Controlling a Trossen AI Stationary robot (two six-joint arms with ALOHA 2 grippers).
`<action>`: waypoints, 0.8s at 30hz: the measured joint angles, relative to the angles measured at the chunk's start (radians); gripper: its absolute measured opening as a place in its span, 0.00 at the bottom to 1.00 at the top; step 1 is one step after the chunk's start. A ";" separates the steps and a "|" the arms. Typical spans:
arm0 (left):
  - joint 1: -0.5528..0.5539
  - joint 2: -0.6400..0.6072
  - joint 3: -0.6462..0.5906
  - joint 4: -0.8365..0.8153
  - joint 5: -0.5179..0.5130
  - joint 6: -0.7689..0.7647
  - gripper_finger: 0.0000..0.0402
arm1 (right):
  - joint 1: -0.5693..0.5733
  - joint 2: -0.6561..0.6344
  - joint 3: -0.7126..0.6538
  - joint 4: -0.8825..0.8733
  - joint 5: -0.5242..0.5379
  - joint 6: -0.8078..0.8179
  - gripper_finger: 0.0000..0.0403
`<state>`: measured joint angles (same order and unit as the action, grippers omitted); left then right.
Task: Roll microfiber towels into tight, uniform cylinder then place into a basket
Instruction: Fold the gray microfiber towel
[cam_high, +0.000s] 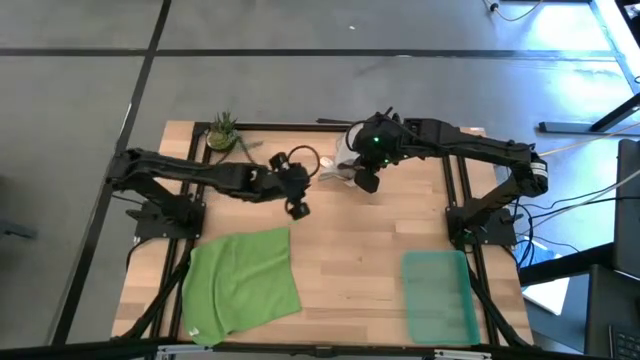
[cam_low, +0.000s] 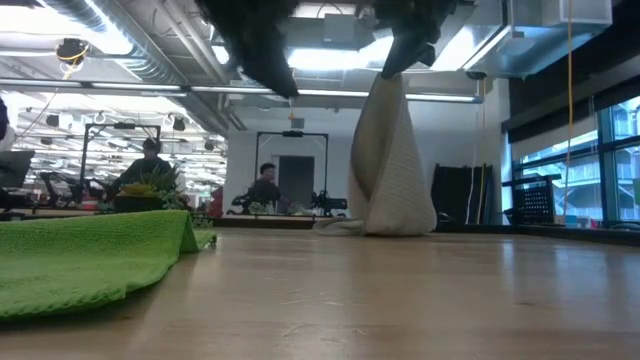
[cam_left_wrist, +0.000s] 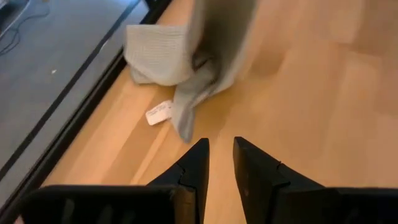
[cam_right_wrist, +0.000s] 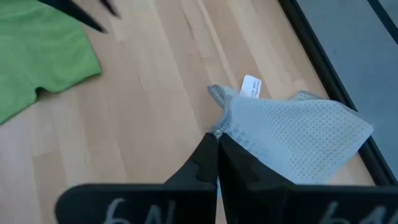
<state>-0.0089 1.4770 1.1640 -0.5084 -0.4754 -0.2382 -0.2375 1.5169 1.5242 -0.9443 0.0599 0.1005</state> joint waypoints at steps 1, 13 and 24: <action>0.015 0.021 0.000 0.011 0.000 0.009 0.17 | 0.000 0.000 0.000 0.001 0.002 0.000 0.00; 0.167 0.268 0.000 0.209 0.252 0.163 0.17 | 0.000 0.000 0.000 -0.022 0.078 -0.002 0.01; 0.309 0.434 0.000 0.365 0.257 0.195 0.17 | -0.001 0.000 0.000 -0.027 0.078 -0.004 0.01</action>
<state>0.3004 1.9107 1.1641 -0.1432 -0.2187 -0.0433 -0.2382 1.5169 1.5242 -0.9710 0.1383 0.0967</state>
